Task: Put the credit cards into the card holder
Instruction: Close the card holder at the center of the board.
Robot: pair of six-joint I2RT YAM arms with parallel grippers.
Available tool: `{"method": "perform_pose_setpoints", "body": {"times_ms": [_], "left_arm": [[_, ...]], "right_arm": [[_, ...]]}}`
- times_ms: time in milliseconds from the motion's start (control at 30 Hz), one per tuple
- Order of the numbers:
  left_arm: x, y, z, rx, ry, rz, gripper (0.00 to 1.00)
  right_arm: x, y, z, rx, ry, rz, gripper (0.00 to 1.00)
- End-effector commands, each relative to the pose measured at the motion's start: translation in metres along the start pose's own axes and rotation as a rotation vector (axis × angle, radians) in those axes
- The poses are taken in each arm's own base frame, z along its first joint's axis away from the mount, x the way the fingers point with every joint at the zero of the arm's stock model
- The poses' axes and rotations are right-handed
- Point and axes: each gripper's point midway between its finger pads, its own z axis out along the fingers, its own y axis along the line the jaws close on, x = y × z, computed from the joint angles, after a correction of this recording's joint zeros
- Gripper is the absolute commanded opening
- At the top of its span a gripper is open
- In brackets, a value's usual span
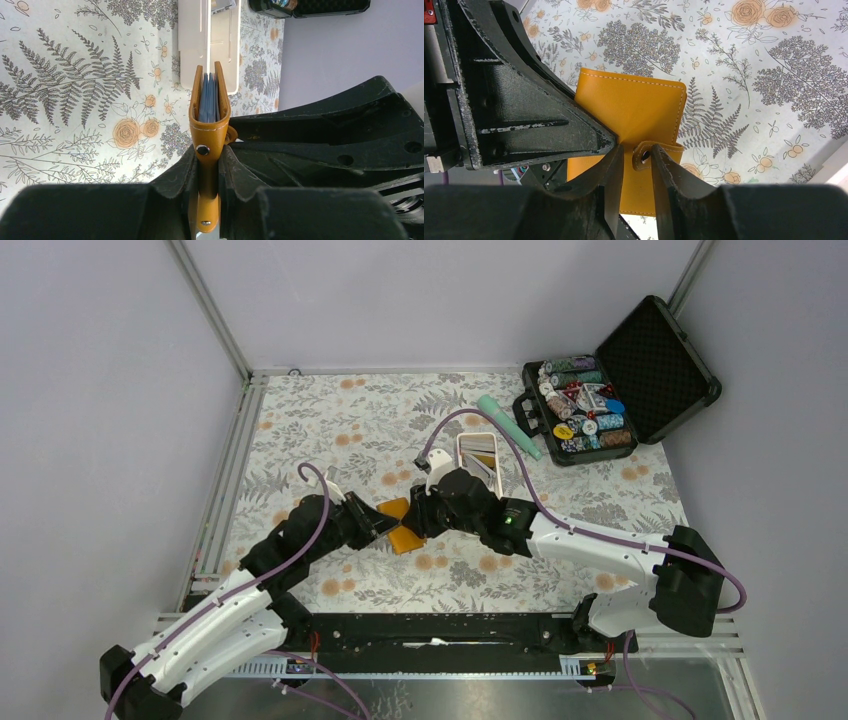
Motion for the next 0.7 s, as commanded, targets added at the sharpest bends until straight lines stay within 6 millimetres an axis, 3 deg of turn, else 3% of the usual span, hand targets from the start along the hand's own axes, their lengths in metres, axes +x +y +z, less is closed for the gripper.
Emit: {"method": "perform_pose_setpoints", "body": {"times_ms": [0,667], "left_arm": [[-0.0099,-0.0335,-0.0062,0.130,-0.037,-0.016,0.00],[-0.0065,-0.0268,-0.0032,0.116,-0.027,-0.017,0.00]], "right_arm": [[-0.0186,0.0191,-0.0046,-0.057,-0.054,0.006,0.35],[-0.0282,0.0237,-0.0130,-0.075,-0.091,0.025,0.40]]}}
